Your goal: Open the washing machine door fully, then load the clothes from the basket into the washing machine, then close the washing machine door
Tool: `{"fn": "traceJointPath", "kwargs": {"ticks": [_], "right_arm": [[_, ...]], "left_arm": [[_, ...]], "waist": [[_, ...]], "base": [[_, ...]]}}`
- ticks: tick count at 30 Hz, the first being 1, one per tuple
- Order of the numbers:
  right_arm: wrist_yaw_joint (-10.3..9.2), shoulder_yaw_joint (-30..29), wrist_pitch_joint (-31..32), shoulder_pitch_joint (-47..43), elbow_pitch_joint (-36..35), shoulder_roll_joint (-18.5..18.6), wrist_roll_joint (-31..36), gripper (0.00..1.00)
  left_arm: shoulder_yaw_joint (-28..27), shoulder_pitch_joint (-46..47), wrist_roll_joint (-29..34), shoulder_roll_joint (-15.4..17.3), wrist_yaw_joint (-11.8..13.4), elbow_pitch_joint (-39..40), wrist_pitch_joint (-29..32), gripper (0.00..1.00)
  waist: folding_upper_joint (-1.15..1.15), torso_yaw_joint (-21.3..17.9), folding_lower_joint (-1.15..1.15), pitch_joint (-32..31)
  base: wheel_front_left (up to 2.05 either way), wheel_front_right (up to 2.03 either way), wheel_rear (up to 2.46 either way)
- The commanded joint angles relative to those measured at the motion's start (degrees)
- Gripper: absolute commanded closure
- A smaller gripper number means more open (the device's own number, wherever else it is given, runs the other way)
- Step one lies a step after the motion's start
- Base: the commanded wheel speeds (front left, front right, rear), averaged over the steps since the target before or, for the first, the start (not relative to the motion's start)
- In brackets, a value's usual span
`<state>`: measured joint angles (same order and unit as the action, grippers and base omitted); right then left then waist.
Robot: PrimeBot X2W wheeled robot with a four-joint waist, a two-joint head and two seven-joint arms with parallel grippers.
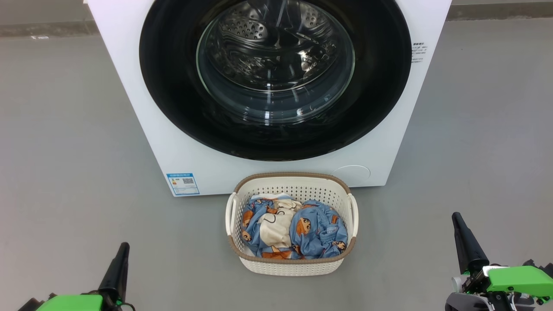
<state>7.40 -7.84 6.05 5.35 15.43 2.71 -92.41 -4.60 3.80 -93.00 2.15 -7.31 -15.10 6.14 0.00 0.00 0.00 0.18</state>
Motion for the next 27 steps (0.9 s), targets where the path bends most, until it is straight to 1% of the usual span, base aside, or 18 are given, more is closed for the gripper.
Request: {"fn": "traceJointPath", "kwargs": {"ticks": [1,27], "right_arm": [[0.09,1.3,0.5,0.8,-1.4,0.2,0.3,1.00],[0.09,1.3,0.5,0.8,-1.4,0.2,0.3,1.00]], "left_arm": [[-2.0,2.4,0.9,0.7,-0.2,1.1,0.4,1.00],[-2.0,2.4,0.9,0.7,-0.2,1.1,0.4,1.00]], "waist": [[0.00,0.0,0.00,0.0],[0.00,0.0,0.00,0.0]], "base": [[0.00,0.00,0.00],[0.00,0.00,0.00]]}}
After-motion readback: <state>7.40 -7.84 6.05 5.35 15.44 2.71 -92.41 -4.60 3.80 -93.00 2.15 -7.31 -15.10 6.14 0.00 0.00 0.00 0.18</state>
